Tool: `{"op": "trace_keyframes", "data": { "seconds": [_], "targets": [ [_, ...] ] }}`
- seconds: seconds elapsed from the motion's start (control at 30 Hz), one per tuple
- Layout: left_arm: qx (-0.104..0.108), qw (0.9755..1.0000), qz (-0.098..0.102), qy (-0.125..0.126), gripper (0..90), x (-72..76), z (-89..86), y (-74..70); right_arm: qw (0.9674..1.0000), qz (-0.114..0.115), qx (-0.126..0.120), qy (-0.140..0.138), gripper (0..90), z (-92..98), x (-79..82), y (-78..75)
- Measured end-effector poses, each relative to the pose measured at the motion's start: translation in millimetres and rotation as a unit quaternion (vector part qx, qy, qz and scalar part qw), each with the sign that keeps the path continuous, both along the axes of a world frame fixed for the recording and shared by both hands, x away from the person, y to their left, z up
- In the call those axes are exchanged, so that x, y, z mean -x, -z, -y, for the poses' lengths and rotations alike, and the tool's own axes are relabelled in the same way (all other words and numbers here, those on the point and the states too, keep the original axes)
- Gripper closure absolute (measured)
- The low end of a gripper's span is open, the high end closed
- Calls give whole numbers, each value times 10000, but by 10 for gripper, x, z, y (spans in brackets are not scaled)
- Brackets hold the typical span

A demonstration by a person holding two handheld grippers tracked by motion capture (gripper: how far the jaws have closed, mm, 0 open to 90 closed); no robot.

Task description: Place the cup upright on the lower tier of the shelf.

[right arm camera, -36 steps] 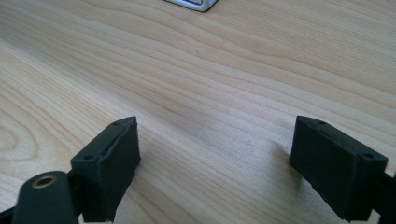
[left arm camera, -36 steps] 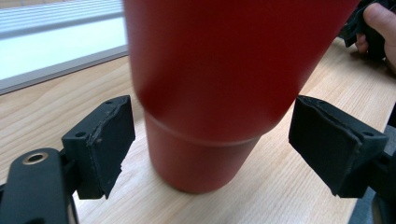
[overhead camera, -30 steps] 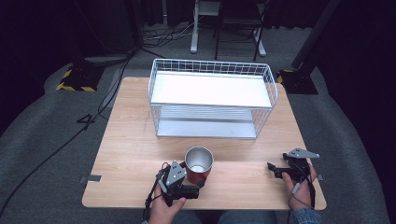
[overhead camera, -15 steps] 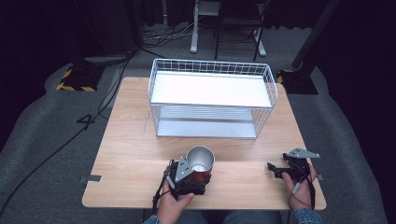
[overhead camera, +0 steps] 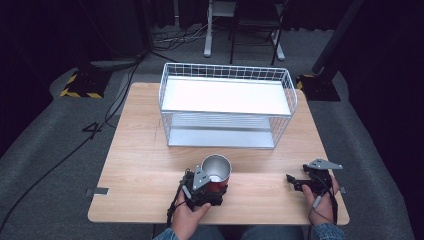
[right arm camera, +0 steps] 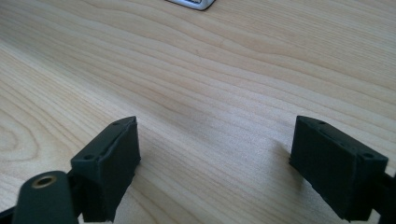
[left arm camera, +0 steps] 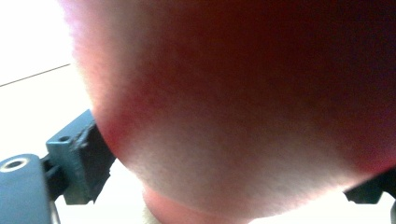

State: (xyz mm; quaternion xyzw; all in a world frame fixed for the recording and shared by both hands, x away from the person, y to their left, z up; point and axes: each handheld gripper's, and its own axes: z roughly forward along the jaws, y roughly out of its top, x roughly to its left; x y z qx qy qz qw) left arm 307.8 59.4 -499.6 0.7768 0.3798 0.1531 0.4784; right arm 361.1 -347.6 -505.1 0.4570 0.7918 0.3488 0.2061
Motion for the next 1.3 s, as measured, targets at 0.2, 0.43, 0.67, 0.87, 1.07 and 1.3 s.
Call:
{"op": "trace_keyframes", "data": {
  "seconds": [0.2, 0.43, 0.67, 0.87, 1.07, 1.3],
  "targets": [
    [-66, 10000, 45, -11, 131, 17, 6, -2, 10000, 1, 0, 0, 159, 0, 0, 0],
    [-114, 9998, 133, 14, 152, 14, -19, -21, 10000, 5, 5, 2, 159, -1, 1, 0],
    [-111, 9997, 180, 75, 155, -1, -32, -89, 10000, 29, 27, 10, 159, -5, 5, 0],
    [-178, 9993, 315, 111, 155, -38, -28, -233, 10000, 30, 26, 11, 159, -5, 5, 0],
    [-162, 9991, 369, 109, 155, -144, -36, -398, 10000, 28, 27, 10, 159, -5, 5, 0],
    [-116, 9991, 390, 84, 155, -390, -26, -544, 10000, 5, 4, 1, 159, -1, 0, 0]
  ]
}}
